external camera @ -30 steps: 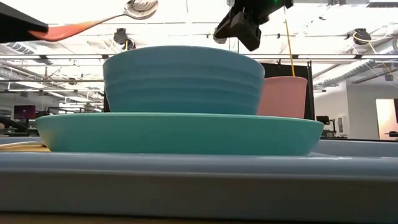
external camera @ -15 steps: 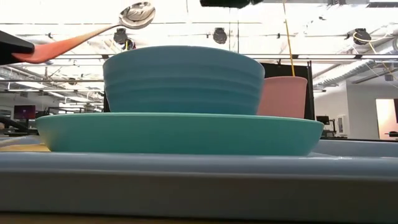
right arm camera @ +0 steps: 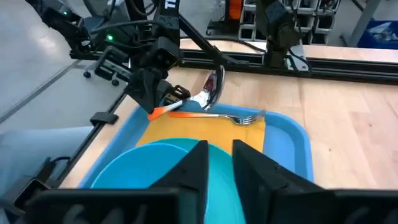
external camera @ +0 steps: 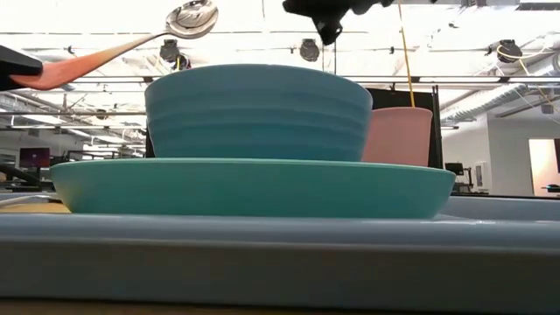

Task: Set up tray
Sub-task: Put the orange spoon on the yellow napkin to the right of the orange fork

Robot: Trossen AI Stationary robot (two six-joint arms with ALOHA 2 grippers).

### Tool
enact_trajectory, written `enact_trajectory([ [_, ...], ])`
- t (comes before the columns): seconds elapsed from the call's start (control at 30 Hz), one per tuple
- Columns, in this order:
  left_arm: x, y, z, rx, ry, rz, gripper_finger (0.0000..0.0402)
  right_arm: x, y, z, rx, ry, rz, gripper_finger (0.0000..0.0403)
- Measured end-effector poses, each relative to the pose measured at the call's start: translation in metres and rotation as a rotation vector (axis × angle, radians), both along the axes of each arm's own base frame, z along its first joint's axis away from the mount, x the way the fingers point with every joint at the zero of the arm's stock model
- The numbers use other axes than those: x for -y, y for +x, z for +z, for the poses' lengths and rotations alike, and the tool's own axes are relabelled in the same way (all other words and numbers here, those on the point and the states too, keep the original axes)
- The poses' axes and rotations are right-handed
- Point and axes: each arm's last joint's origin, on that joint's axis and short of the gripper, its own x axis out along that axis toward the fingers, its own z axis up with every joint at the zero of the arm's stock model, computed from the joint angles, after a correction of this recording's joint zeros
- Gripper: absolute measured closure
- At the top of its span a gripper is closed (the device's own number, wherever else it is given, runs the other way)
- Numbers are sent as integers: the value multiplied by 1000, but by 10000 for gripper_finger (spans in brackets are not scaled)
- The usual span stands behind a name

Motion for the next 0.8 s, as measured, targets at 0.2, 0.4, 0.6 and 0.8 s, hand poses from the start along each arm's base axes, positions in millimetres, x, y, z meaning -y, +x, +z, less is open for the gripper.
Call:
enact_trajectory([
  [0.2, 0, 0, 0, -1, 1, -1, 400, -1, 12, -6, 47, 8, -6, 257],
  [0.4, 0, 1, 0, -12, 12, -7, 400, -1, 17, -6, 87, 40, -11, 218],
  [0.6, 0, 1, 0, -12, 12, -6, 400, -3, 30, -24, 71, 33, -6, 226],
  [0.8, 0, 1, 0, -13, 13, -6, 400, -6, 39, -35, 84, 60, 34, 233],
])
